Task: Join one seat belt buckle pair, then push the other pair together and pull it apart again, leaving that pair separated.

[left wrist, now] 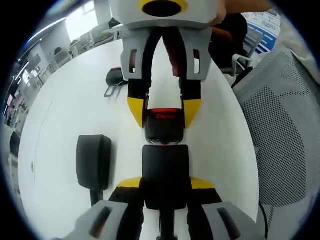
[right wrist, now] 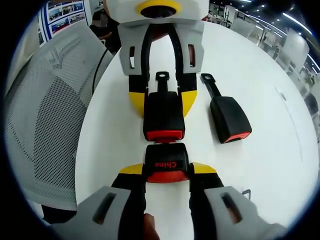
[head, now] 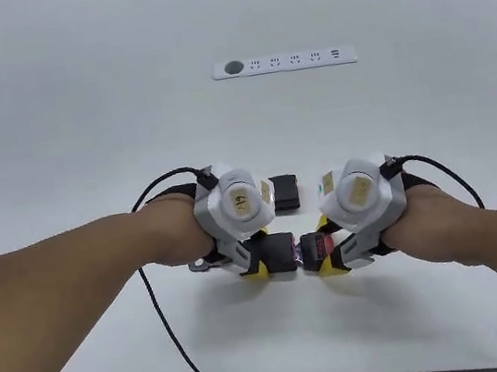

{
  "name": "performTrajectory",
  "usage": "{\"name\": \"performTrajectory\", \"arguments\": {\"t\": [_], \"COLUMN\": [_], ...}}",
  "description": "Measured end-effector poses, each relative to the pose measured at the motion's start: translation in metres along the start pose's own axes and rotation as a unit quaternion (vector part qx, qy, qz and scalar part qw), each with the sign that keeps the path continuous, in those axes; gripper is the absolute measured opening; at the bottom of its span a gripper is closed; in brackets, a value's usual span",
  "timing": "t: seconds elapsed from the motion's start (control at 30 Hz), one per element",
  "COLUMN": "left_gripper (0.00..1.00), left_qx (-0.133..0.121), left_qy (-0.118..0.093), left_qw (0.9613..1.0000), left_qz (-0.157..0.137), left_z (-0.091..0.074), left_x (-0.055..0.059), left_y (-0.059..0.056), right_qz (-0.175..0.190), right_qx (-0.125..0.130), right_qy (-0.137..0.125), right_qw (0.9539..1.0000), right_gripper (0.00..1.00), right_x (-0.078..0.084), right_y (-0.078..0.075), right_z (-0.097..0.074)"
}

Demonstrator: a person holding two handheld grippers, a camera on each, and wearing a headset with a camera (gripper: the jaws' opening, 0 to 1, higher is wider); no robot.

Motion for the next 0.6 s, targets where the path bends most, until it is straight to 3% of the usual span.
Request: {"name": "performTrajectory", "arguments": {"t": [0.4, 0.6], "left_gripper": [0.32, 0.32], "left_qx": [0.007, 0.006], "left_qy": [0.012, 0.009], "left_qw": [0.9999, 0.9999], "left_qz": [0.002, 0.000], "left_z": [-0.0007, -0.0019], "left_x": [0.0003, 0.0017], "left_y": [0.0001, 0.0002], "right_qz": [-0.010, -0.001], "right_qx": [0.009, 0.002], "right_qy": [0.003, -0.010], "right_qw": [0.9999, 0.9999], "right_gripper": [0.30, 0.30], "right_x": [0.0064, 0.0089], "right_y": [0.0008, -0.0013], "right_z": [-0.0058, -0.0056]}}
Point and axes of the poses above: the centre of the closed fingertips' face, and the gripper's own axes: z roughly forward along the fingers, y roughly to its left, x roughly out of its underside, the point moved 4 cm from there along -z, roughly backward along the fingers, and after that the axes turned 13 degrees about z, right-handed, at the moved point
